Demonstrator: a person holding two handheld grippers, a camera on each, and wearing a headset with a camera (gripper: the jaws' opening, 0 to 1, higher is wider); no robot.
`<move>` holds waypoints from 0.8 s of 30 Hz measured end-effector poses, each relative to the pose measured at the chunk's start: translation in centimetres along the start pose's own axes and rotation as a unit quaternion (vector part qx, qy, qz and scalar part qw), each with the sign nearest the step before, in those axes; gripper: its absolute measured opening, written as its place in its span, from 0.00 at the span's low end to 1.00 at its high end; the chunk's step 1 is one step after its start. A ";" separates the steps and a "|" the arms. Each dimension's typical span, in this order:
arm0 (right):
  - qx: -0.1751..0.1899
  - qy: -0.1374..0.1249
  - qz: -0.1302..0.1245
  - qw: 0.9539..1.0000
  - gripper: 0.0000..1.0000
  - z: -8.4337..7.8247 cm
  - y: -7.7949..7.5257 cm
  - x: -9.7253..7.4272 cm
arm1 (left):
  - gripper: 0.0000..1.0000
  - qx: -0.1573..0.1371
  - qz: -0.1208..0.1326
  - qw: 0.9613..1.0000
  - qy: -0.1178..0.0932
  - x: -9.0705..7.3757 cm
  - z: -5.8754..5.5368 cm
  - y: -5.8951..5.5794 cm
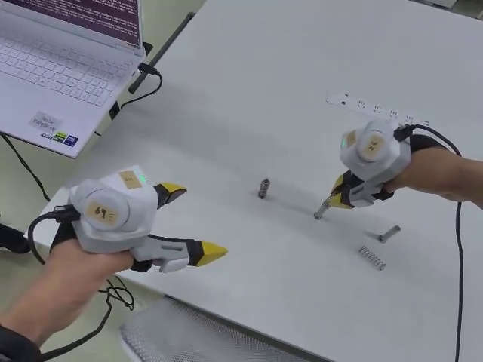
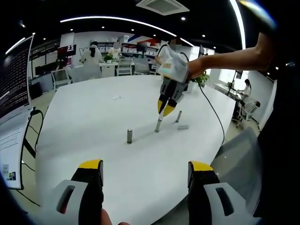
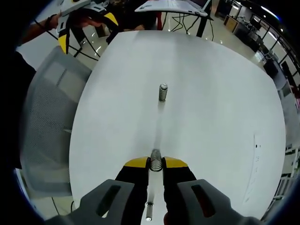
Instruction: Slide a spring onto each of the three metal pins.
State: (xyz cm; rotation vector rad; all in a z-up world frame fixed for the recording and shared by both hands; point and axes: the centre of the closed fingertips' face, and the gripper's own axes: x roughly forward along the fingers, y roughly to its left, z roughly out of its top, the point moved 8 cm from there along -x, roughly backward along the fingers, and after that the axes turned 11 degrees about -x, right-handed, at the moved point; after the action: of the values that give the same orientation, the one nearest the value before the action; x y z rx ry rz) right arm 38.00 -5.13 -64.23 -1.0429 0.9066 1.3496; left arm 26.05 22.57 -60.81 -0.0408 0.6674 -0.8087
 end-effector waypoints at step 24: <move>-0.021 0.024 0.021 0.999 0.09 0.0 -0.2 2.6 | 0.71 -0.010 0.004 1.000 -0.003 -0.3 0.3 0.2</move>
State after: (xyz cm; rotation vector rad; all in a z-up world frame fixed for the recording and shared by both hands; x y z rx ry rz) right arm 38.31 -4.29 -66.68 -1.0974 0.9430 1.3881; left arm 26.18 22.82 -60.48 -0.0595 0.6691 -0.7931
